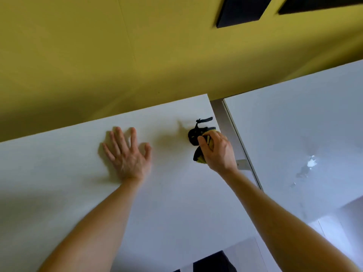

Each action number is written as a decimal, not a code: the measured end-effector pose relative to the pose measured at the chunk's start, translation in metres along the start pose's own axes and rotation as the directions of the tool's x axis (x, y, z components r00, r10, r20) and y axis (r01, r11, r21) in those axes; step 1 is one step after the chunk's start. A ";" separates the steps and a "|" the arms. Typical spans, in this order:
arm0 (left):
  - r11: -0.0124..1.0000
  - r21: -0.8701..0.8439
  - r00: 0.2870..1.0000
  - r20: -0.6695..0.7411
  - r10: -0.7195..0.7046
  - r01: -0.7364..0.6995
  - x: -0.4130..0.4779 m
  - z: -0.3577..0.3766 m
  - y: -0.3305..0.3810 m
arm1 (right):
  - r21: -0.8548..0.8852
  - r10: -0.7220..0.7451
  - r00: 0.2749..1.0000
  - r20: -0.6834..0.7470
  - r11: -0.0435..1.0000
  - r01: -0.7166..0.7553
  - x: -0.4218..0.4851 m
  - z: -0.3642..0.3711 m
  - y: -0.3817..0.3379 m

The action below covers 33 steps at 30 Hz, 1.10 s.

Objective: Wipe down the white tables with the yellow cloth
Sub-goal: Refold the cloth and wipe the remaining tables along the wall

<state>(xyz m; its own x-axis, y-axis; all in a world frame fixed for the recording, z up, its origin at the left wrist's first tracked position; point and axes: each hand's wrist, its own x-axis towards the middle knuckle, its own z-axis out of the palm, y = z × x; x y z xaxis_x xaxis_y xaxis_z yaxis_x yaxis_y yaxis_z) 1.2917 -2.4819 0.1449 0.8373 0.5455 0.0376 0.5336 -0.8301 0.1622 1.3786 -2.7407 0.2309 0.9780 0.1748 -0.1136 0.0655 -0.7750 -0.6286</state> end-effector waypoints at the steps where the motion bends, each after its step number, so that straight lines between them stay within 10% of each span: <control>1: 1.000 0.008 0.999 0.038 0.001 -0.001 0.001 -0.001 0.001 | 0.082 0.127 0.991 0.031 0.988 -0.129 -0.012 -0.010 -0.007; 6: 0.998 -0.063 0.952 0.307 0.015 0.005 0.018 -0.021 0.015 | 0.305 0.409 0.905 0.114 0.853 -0.424 -0.057 -0.053 -0.023; 10: 0.731 -0.449 0.666 0.328 0.670 -0.513 -0.010 -0.074 0.062 | 0.324 0.468 0.847 0.252 0.784 -0.530 -0.078 -0.078 -0.031; 12: 0.617 -0.640 0.554 0.338 0.761 -0.458 -0.041 -0.105 0.096 | 0.409 0.424 0.846 0.324 0.743 -0.530 -0.085 -0.091 -0.036; 15: 0.574 -0.814 0.575 0.429 0.697 -0.088 -0.072 -0.130 0.128 | 0.571 0.358 0.830 0.427 0.605 -0.554 -0.102 -0.111 -0.035; 18: 0.554 -0.832 0.703 0.384 0.599 -0.018 -0.091 -0.136 0.139 | 0.603 0.299 0.852 0.430 0.608 -0.517 -0.132 -0.129 -0.017; 25: 0.632 -0.752 0.725 0.329 0.605 -0.186 -0.149 -0.162 0.193 | 0.376 0.217 0.975 0.054 0.900 -0.222 -0.194 -0.184 0.030; 29: 0.672 -0.652 0.760 0.221 0.611 -0.351 -0.180 -0.183 0.233 | 0.529 0.374 0.927 0.025 0.782 -0.330 -0.221 -0.225 0.049; 33: 0.624 -0.694 0.620 0.323 0.715 -0.358 -0.208 -0.193 0.263 | 0.605 0.390 0.920 0.042 0.723 -0.334 -0.233 -0.250 0.068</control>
<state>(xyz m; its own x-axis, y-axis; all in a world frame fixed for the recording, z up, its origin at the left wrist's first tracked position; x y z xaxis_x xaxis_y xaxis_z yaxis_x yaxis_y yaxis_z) 1.2345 -2.7913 0.3697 0.9391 -0.2929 -0.1797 -0.0497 -0.6333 0.7723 1.2042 -2.9856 0.4070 0.9170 -0.1161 -0.3816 -0.3988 -0.2511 -0.8820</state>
